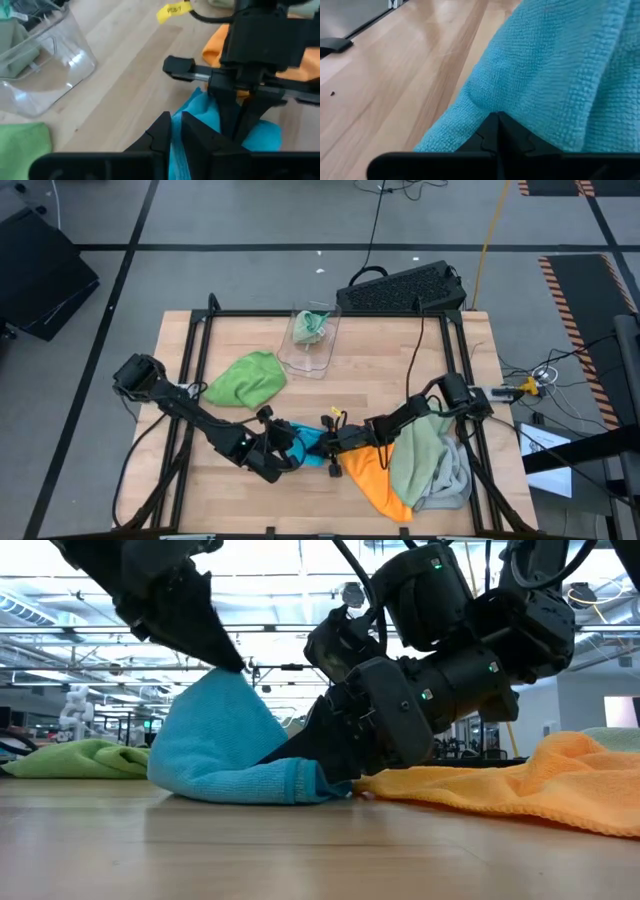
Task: Fold microfiber towels
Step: Fold the blue towel
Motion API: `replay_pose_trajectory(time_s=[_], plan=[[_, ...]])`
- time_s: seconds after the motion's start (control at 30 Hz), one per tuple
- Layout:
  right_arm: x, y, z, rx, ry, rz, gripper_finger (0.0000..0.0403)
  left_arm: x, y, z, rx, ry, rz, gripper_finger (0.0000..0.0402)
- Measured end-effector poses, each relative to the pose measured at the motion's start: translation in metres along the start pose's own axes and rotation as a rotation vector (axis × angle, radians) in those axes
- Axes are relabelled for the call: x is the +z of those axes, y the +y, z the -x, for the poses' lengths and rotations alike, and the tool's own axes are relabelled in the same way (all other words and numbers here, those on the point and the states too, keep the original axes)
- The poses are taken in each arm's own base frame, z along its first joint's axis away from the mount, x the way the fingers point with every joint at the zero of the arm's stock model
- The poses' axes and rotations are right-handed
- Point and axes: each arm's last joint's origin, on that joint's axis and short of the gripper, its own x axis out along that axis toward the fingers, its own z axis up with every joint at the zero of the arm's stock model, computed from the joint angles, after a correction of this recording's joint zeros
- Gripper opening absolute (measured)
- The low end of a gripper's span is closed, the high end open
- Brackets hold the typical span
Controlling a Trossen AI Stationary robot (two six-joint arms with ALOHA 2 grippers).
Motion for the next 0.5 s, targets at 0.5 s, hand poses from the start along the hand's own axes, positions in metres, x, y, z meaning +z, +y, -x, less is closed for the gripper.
replay_pose_trajectory(time_s=[0.5], plan=[[-0.002, -0.005, 0.000, -0.007, 0.022, -0.014, 0.0000, 0.007, -0.006, 0.013, -0.106, -0.035, -0.172, 0.0152]])
